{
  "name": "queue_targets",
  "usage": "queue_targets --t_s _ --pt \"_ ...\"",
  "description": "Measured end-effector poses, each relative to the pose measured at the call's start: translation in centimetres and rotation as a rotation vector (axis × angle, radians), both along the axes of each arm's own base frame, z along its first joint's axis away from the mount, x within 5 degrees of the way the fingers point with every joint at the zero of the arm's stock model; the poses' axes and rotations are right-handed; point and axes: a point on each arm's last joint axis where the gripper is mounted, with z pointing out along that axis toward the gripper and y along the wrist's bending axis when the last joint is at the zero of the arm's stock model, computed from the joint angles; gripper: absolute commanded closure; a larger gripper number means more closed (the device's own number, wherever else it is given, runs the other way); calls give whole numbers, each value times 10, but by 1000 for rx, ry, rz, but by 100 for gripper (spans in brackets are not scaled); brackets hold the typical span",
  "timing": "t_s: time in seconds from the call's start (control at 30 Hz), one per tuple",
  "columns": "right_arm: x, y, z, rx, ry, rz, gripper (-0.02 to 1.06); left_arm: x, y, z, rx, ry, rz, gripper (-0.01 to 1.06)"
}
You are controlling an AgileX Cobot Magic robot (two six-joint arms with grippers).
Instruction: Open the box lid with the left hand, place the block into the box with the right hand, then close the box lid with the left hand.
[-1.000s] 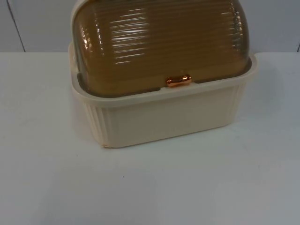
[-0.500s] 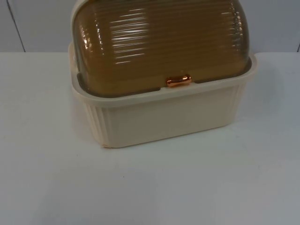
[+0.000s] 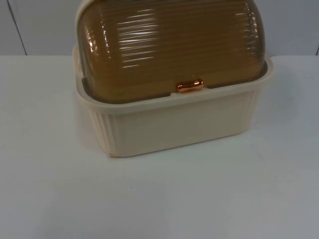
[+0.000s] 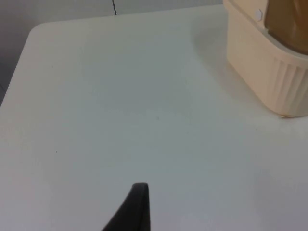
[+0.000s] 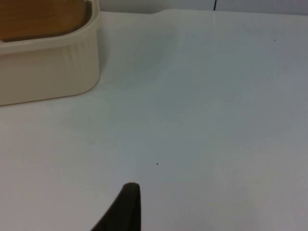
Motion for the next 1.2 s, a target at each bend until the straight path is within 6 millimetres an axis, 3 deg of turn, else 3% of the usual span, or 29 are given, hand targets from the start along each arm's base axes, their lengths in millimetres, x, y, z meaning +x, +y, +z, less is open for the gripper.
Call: queue_targets --t_s 1.2 --pt "0 0 0 0 0 0 -1 0 0 0 -58 2 28 0"
